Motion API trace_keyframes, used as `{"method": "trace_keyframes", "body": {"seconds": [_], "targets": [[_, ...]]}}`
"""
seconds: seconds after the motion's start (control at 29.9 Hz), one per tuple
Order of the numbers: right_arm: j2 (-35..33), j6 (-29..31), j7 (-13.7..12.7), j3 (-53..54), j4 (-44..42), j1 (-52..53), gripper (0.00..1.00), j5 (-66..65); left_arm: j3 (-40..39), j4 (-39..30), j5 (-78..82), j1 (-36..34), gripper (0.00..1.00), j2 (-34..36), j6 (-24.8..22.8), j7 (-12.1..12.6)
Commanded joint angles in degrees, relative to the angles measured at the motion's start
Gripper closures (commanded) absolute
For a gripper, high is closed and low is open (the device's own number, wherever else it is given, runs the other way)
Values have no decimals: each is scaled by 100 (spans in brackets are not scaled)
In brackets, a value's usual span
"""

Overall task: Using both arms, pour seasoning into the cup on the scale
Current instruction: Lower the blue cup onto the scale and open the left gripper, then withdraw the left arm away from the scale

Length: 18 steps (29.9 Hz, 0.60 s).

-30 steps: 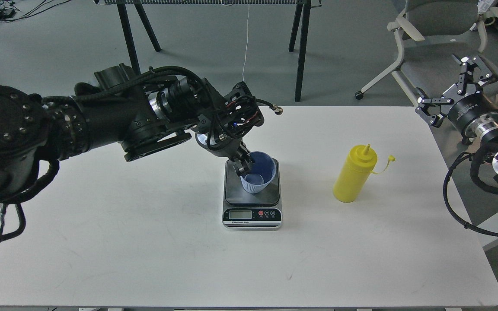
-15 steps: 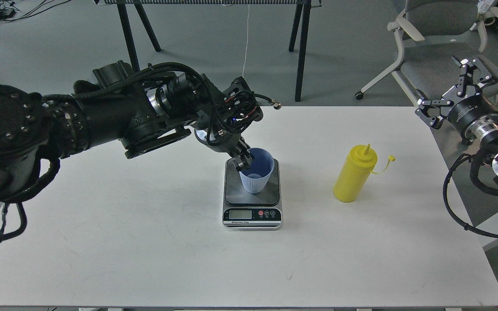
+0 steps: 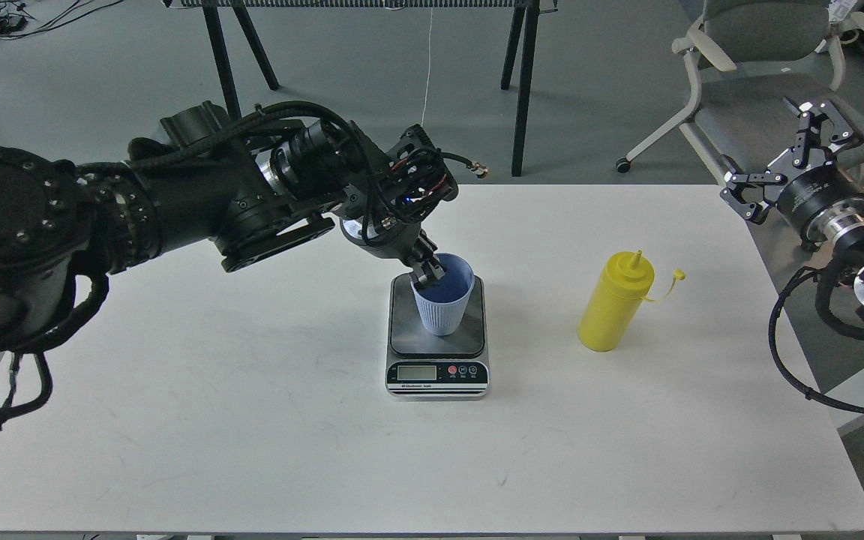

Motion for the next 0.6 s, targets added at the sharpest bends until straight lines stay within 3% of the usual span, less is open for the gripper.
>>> {"method": "trace_keyframes", "body": {"seconds": [0.0, 0.43, 0.57], "targets": [[5, 0, 2, 2, 0, 9, 1, 0, -10, 2, -7, -18, 60, 8, 0, -1], [5, 0, -24, -7, 0, 97, 1, 9, -53, 2, -349, -176, 56, 25, 0, -1], [5, 0, -68, -7, -9, 141, 1, 70, -150, 10, -770, -377, 50, 104, 0, -1]]}}
